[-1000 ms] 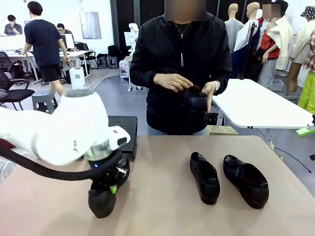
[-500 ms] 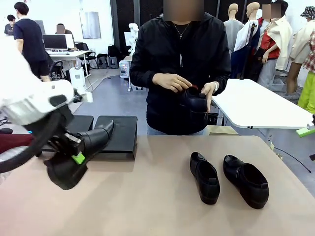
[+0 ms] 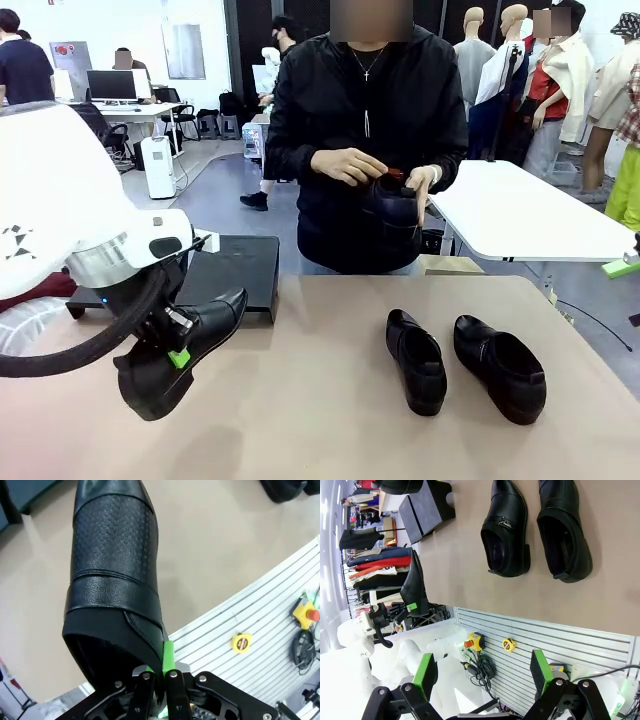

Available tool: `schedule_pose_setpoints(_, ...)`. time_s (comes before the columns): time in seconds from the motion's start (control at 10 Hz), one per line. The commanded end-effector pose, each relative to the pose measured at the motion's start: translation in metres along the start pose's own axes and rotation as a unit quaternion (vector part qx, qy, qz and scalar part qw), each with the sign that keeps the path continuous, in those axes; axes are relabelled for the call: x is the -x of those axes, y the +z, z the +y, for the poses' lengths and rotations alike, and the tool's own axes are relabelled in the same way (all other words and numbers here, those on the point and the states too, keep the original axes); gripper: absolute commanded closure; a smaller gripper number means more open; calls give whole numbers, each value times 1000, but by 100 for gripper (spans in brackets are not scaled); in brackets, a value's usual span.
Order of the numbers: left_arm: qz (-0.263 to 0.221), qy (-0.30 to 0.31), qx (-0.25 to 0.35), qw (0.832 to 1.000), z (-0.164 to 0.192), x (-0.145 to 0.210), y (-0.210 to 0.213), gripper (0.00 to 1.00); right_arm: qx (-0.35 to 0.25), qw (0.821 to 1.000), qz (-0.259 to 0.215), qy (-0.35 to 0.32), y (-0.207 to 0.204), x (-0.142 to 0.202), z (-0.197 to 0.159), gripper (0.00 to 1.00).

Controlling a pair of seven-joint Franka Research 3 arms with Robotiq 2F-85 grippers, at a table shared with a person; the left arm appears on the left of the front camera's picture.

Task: Organize the shoes by placing them on the stand.
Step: Place the Shoe from the middle of the table onto the Shoes Stand.

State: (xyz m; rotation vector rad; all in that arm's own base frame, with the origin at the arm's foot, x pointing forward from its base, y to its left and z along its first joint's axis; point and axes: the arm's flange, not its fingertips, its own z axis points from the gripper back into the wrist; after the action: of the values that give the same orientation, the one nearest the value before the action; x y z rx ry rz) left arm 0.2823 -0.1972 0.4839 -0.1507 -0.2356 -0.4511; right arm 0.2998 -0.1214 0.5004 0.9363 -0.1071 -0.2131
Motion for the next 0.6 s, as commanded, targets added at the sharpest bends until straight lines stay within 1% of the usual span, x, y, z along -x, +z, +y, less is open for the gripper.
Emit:
schedule_pose_setpoints(0.0,-11,77,21,997,8,-38,14,100,-1,1000,2,-7,3,0,3,0)
schedule_pose_setpoints(0.1,-36,195,38,979,24,-84,16,100,-1,1000,2,-7,3,0,3,0)
schedule_pose_setpoints(0.2,-50,215,55,974,40,-124,12,100,-1,1000,2,-7,3,0,3,0)
schedule_pose_setpoints(0.3,-73,241,37,967,56,-165,-2,100,-1,1000,2,-7,3,0,3,0)
schedule_pose_setpoints(0.4,-90,250,21,964,71,-200,-20,100,-1,1000,2,-7,3,0,3,0)
schedule_pose_setpoints(0.5,-92,237,-2,967,87,-226,-39,100,-1,1000,2,-7,3,0,3,0)
